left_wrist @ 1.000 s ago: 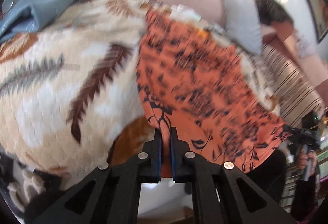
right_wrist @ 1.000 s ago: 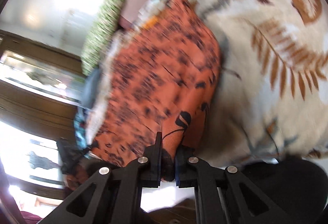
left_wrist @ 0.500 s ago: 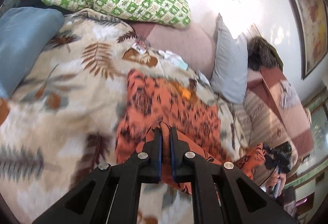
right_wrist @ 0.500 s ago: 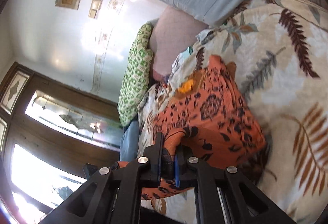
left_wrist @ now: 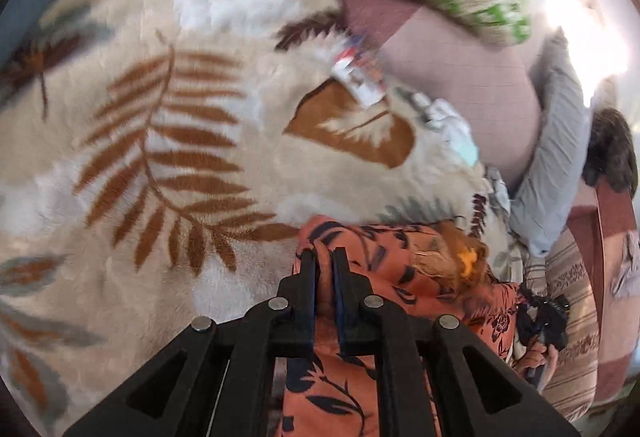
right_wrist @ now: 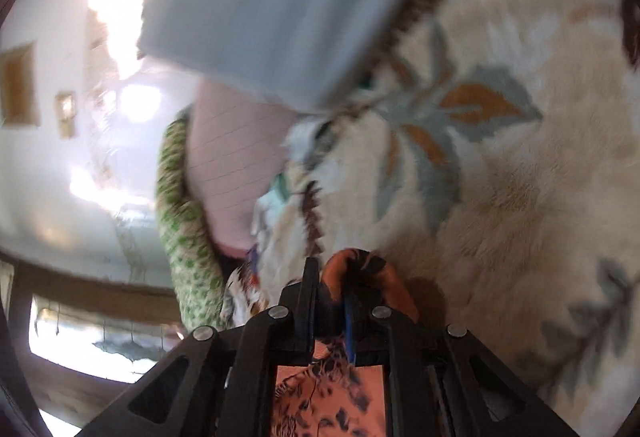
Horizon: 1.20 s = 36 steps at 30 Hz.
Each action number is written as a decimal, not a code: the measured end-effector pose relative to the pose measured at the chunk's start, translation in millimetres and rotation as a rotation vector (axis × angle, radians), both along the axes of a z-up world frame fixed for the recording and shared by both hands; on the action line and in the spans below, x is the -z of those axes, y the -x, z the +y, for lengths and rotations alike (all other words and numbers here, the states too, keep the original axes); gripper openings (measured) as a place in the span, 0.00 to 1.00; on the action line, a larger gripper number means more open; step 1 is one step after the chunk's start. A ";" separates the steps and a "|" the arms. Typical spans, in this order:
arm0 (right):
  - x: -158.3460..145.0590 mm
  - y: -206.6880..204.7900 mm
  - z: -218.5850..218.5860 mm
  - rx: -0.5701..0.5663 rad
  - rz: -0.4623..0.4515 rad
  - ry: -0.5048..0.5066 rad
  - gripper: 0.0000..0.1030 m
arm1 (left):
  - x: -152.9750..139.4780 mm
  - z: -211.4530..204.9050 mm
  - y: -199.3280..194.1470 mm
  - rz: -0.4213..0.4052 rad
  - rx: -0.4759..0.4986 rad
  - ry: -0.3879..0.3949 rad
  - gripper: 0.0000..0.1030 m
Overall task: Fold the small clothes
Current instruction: 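Fold the hem up toward the collar with both grippers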
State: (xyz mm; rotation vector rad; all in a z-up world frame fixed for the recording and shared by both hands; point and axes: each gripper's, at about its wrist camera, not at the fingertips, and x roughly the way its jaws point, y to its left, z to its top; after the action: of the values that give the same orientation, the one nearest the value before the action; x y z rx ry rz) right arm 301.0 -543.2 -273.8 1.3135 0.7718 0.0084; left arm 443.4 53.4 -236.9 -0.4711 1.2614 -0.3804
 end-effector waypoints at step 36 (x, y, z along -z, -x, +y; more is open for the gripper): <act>-26.2 -164.6 349.7 -0.520 0.163 0.775 0.50 | -14.7 -14.0 140.1 -0.164 -0.148 -0.122 0.51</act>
State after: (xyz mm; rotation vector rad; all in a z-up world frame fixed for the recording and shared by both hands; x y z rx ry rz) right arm 465.7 -193.4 -247.6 0.3642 1.0970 0.0153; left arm 303.3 39.4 -222.2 -0.4175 1.0767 -0.2107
